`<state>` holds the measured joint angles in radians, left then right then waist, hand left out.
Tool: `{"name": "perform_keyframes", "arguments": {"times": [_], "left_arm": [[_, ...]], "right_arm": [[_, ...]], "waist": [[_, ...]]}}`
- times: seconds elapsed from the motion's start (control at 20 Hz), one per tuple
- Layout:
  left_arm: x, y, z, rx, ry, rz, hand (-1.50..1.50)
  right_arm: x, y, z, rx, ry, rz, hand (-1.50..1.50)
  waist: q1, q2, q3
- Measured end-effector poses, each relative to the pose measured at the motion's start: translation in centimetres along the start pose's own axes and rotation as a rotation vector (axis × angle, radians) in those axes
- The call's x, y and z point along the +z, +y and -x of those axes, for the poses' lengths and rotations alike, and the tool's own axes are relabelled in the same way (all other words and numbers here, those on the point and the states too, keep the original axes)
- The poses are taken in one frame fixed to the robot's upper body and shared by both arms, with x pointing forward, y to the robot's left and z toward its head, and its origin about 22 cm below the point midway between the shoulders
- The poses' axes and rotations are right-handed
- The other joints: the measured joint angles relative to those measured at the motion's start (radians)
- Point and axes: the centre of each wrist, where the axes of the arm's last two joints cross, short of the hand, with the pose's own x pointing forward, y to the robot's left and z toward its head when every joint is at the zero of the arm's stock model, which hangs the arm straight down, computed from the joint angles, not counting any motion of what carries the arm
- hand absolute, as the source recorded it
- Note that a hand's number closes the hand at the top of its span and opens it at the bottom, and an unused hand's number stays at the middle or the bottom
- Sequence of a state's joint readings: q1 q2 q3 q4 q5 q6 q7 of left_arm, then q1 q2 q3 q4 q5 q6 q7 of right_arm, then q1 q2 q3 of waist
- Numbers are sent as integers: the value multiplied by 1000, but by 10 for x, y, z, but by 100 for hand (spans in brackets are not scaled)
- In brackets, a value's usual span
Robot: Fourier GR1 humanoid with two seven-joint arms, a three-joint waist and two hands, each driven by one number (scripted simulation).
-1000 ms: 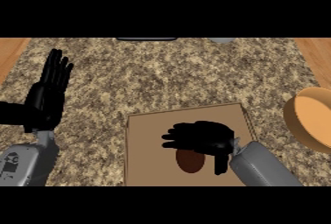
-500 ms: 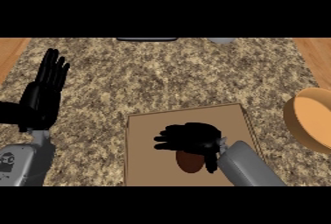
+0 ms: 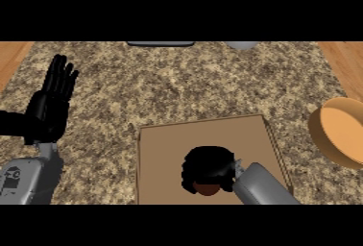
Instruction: Pick the cupcake from the tray and place it in the pot
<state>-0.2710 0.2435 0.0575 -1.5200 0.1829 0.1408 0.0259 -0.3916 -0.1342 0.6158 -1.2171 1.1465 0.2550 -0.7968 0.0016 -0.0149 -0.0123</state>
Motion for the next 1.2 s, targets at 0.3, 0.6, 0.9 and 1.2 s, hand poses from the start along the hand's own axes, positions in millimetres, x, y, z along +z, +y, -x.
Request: {"name": "perform_keyframes", "arguments": {"times": [0.3, 0.6, 0.9, 1.2], "left_arm": [[-1, 4, -3, 0, -2, 5, 0], [1, 7, -6, -7, 10, -24, 0], [9, 22, -3, -20, 25, -73, 0], [13, 25, -4, -23, 28, -85, 0]], "right_arm": [[1, -2, -2, 30, 6, 37, 150], [12, -1, -32, 90, 181, 165, 150], [23, 19, -90, 30, 463, 301, 150], [56, -10, -149, 46, 713, 564, 150]], "waist": [[-1, 1, 1], [-32, -5, 1], [-79, -17, 4], [-90, -12, 9]]}}
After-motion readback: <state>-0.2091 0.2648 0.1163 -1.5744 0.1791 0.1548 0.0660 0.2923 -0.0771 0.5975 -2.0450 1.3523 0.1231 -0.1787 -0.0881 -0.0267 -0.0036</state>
